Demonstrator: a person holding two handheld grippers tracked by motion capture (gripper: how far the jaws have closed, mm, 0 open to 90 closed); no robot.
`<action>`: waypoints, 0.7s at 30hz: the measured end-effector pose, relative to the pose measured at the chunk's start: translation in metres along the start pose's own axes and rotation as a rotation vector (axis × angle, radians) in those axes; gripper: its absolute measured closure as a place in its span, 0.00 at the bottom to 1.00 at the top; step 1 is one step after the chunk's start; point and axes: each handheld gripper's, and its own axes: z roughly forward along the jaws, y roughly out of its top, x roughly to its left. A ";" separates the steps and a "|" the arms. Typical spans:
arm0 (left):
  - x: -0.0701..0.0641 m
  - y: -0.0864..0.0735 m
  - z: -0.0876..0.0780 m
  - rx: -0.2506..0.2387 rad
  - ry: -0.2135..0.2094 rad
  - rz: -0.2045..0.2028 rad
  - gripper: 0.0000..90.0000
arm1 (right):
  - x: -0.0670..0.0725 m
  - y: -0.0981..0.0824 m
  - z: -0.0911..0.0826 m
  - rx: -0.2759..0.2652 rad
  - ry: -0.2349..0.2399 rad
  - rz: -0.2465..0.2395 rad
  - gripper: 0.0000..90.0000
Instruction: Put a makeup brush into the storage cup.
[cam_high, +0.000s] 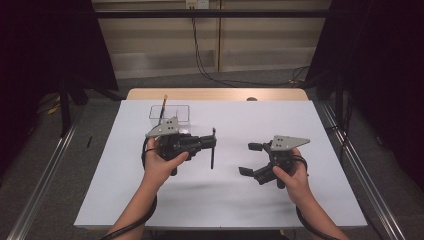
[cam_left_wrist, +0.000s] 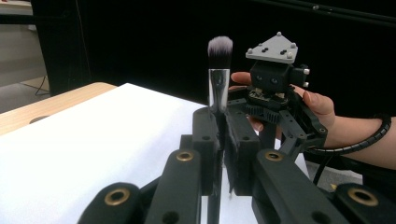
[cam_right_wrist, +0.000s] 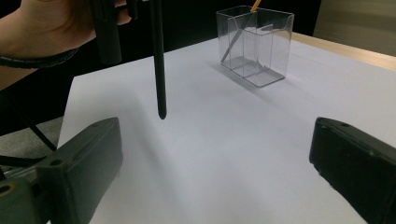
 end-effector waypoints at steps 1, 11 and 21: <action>0.000 0.000 0.000 0.002 0.000 0.002 0.93 | 0.000 -0.001 -0.001 0.002 -0.003 -0.002 0.02; 0.005 0.000 -0.005 -0.004 0.024 -0.001 0.93 | -0.004 -0.007 -0.011 0.007 -0.023 0.008 0.02; 0.011 0.002 -0.012 -0.009 0.053 -0.001 0.93 | -0.007 -0.014 -0.019 0.012 -0.039 0.012 0.03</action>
